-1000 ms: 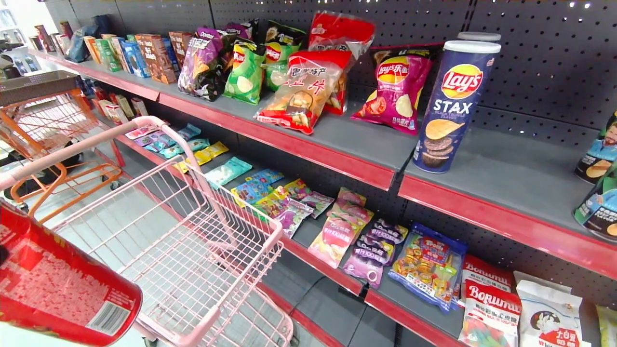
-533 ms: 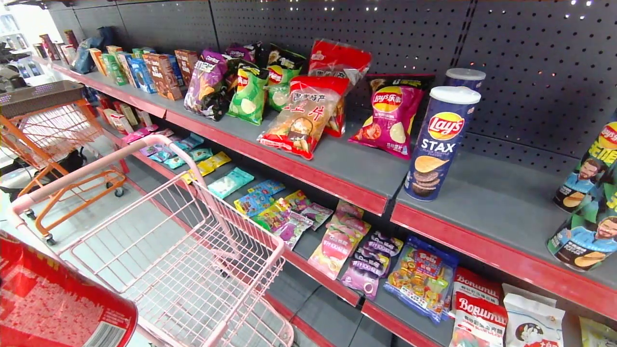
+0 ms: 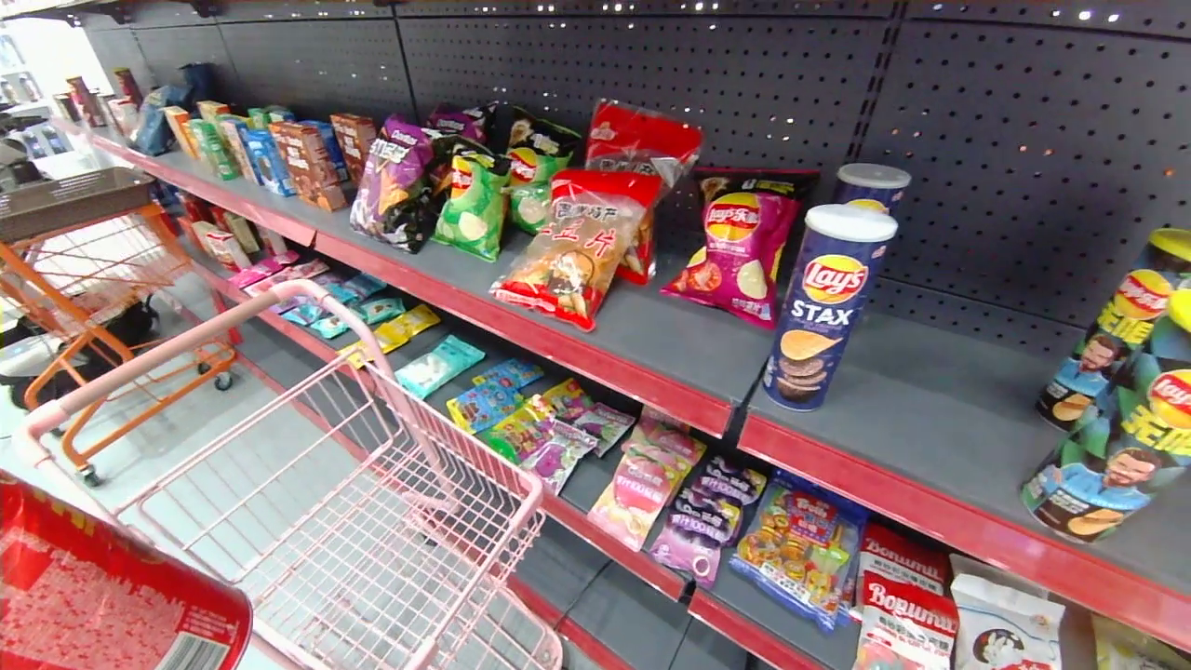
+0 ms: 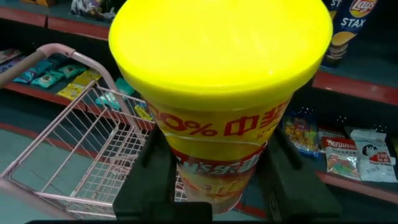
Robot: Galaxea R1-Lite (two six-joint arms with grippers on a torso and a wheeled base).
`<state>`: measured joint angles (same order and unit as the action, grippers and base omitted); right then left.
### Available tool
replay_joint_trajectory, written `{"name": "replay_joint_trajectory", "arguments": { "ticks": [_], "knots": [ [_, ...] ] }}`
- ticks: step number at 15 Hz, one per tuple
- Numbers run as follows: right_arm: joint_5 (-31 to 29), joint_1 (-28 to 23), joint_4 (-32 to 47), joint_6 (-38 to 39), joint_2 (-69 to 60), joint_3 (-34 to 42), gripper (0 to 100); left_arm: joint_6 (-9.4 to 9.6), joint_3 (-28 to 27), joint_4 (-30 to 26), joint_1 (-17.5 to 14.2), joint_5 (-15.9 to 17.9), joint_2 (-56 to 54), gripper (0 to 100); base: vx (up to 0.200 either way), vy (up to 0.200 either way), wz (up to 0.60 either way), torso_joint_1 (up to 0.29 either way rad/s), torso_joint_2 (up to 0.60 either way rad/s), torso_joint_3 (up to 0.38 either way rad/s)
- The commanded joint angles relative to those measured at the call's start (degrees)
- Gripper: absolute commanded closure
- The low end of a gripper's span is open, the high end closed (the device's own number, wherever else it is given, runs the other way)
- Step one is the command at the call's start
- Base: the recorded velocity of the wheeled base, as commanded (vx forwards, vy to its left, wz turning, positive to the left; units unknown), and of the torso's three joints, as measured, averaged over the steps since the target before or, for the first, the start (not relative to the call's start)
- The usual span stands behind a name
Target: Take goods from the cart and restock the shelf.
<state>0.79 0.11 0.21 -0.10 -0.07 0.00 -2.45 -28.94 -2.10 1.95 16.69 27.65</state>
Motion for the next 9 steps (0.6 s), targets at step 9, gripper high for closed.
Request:
{"name": "replay_joint_trajectory", "arguments": {
  "ticks": [9],
  "knots": [
    [0.00,0.07,-0.03,-0.08,0.07,0.00,0,1.13,1.17,0.16,-0.02,-1.75,-0.05,100,0.000,0.000,-0.60,0.158,-0.36,-0.200]
  ]
}}
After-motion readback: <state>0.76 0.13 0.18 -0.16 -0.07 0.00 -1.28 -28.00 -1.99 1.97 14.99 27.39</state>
